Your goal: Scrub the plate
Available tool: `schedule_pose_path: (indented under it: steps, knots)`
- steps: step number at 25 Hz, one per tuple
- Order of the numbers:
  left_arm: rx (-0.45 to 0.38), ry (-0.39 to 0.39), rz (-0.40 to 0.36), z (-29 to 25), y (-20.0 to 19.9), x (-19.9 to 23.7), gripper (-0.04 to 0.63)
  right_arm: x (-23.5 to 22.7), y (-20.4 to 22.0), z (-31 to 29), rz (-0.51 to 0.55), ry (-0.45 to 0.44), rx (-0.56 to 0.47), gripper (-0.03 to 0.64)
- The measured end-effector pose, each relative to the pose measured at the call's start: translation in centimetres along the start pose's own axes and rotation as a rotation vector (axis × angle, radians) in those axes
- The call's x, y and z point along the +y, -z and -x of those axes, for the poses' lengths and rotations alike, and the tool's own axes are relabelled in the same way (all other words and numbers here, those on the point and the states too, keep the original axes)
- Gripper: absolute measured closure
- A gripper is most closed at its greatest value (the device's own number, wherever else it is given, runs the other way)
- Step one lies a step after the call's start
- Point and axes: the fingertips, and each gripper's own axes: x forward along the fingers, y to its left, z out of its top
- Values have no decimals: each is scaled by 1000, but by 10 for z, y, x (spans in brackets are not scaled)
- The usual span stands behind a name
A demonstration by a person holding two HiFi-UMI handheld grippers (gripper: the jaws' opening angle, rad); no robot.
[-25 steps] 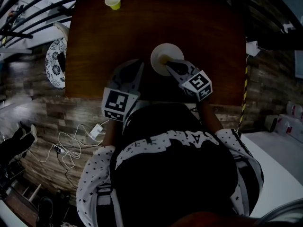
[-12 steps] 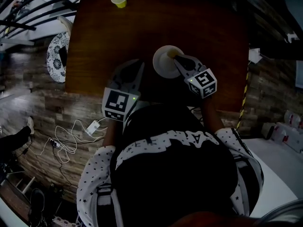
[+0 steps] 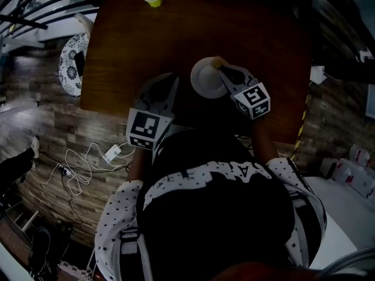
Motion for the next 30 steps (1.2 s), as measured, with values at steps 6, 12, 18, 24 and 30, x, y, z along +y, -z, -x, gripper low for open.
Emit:
schedule_pose_path:
  steps: [6, 12, 18, 24, 30]
  knots:
    - [7, -9, 6, -3, 2, -1, 581, -6, 6, -2, 12, -4, 20, 574]
    - [7, -12, 5, -4, 2, -1, 581, -5, 11, -6, 6, -20, 39, 574]
    - [9, -6, 5, -5, 1, -3, 581, -6, 9, -6, 0, -12, 47, 574]
    - [11, 2, 2, -6, 1, -6, 581, -2, 17, -4, 2, -27, 73, 574]
    - [10, 16, 1, -6, 1, -7, 581, 6, 25, -3, -8, -38, 89, 574]
